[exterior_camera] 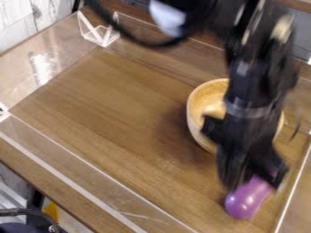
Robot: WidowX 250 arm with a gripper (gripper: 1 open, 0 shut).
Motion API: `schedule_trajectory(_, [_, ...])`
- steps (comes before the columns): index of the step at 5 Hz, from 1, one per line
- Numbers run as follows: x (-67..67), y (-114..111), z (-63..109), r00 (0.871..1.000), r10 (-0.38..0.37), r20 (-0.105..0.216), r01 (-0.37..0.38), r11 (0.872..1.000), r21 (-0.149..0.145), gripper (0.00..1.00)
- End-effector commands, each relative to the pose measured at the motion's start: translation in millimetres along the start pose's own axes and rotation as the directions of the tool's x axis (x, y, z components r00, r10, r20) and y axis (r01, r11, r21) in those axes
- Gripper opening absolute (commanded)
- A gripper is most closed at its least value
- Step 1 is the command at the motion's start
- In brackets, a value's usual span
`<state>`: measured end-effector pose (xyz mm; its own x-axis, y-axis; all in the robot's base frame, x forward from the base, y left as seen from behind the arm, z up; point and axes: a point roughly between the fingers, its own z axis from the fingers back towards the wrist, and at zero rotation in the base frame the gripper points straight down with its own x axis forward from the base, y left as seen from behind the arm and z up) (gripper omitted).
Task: Put the purple eggplant in the brown bowl
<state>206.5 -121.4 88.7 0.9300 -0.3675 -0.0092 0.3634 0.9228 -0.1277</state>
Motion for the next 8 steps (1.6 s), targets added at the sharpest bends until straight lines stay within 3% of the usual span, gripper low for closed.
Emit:
schedule_trajectory(1, [11.6, 3.4, 38.9, 0.999, -0.017, 0.047, 0.016, 0.999, 0.031, 0.00])
schedule_trajectory(2, [10.6, 11.6, 62.6, 0.998, -0.027, 0.051, 0.024, 0.998, 0.063, 0.00])
schedule_trajectory(3, [0.4, 18.7, 62.1, 0.997, -0.040, 0.067, 0.036, 0.997, 0.068, 0.00])
schedule_trajectory(5, [-5.8, 36.6, 48.8, 0.987, -0.125, 0.101, 0.119, 0.991, 0.060, 0.00])
schedule_trajectory(6, [-0.7, 43.7, 43.3, 0.978, -0.176, 0.113, 0.170, 0.984, 0.060, 0.00])
schedule_trajectory(8, [5.2, 53.9, 35.7, 0.973, -0.187, 0.136, 0.182, 0.982, 0.052, 0.00])
